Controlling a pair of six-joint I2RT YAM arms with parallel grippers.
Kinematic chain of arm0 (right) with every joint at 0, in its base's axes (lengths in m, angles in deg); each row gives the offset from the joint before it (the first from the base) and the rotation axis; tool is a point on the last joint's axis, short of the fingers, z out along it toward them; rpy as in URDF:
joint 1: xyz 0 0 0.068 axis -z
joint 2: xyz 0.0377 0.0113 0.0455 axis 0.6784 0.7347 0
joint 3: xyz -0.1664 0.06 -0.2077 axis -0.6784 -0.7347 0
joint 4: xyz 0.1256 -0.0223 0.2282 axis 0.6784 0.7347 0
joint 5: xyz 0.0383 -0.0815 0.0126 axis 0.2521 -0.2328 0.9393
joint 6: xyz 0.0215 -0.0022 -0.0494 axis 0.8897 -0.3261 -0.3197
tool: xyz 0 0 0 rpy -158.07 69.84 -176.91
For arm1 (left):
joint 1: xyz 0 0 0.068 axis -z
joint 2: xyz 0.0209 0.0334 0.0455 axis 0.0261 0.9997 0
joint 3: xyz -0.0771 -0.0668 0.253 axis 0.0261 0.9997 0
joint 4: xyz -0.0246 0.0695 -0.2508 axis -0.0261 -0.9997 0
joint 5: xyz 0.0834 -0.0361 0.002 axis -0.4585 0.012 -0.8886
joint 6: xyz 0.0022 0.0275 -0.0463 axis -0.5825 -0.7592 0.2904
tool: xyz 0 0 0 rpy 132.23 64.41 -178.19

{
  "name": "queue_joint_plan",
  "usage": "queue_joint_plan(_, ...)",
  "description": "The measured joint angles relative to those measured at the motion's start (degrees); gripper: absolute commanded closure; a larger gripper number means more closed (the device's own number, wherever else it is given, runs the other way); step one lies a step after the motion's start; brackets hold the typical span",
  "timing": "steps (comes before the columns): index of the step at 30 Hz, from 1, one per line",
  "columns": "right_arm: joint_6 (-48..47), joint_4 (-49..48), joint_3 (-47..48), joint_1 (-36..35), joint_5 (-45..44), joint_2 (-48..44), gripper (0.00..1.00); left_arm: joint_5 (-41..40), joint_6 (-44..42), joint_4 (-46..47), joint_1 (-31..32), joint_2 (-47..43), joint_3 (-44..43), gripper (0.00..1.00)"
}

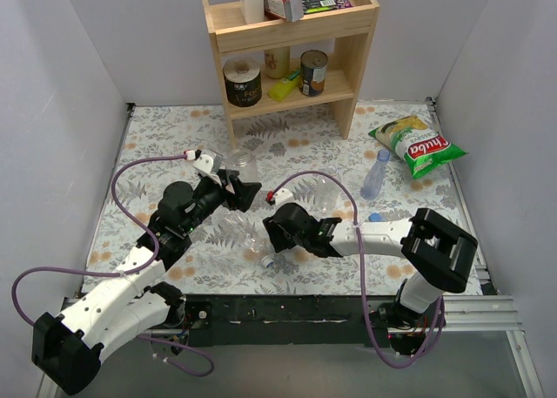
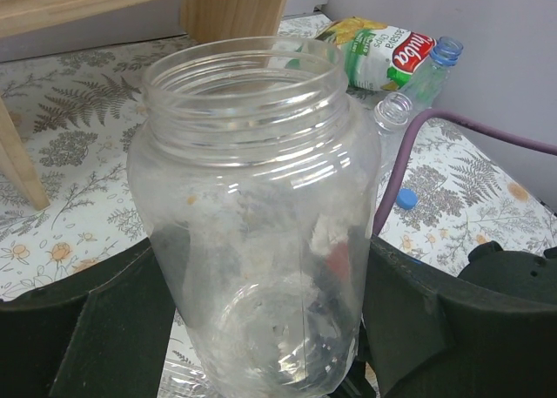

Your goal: Unscrew the bottle caps

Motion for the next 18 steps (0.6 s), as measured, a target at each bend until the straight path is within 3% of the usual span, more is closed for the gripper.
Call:
queue_joint_plan(5,-0.9,0.0,0.0,0.0,0.1,-1.1,0.25,0.2,0.0,0.0,0.0,0.0,0.0,0.55)
queue_joint_plan(11,-1.3,0.5,-0.5,0.0,0.2,-3.0,0.27,0.3,0.0,0.0,0.0,0.0,0.0,0.55)
queue_joint_plan(18,-3.5,6.6,-4.4,0.0,-0.8,-20.9,0.2,1.2,0.0,0.1,0.0,0.1,0.0,0.55)
